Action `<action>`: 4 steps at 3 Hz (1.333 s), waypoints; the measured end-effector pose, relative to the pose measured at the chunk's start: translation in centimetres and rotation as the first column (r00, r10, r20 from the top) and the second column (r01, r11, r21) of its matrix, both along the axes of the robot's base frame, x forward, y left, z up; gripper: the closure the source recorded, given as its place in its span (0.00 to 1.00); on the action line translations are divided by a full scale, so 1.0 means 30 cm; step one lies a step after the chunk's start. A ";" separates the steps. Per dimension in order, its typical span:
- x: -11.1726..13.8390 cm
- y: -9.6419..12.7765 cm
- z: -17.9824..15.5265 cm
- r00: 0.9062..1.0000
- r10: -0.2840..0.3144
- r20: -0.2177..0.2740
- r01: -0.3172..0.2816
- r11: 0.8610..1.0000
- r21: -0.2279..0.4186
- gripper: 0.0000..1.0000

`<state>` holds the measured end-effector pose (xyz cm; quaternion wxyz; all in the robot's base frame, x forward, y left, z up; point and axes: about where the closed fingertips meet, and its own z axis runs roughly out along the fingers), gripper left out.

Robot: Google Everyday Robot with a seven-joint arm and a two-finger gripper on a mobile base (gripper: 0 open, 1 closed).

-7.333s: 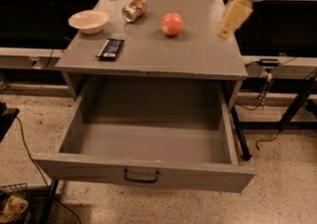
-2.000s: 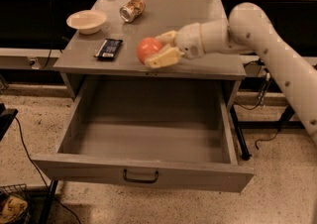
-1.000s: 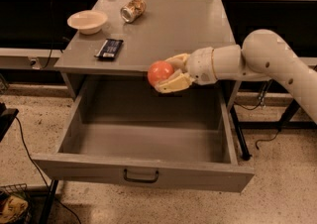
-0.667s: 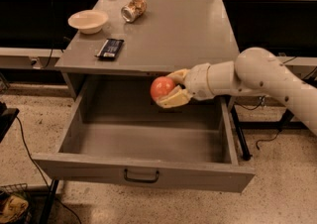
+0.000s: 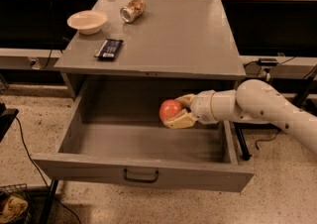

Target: Place apple into top drawer

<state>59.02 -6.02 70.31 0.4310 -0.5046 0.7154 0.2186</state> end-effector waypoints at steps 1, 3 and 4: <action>-0.014 -0.031 -0.066 1.000 -0.025 -0.018 0.025 0.999 0.033 1.00; -0.030 -0.038 -0.124 0.999 -0.037 -0.037 0.039 0.997 0.067 1.00; -0.031 -0.040 -0.128 0.999 -0.041 -0.035 0.044 0.995 0.090 0.82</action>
Offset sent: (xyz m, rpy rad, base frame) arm -0.0107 -0.0174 -0.0453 0.0729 0.0489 -0.0471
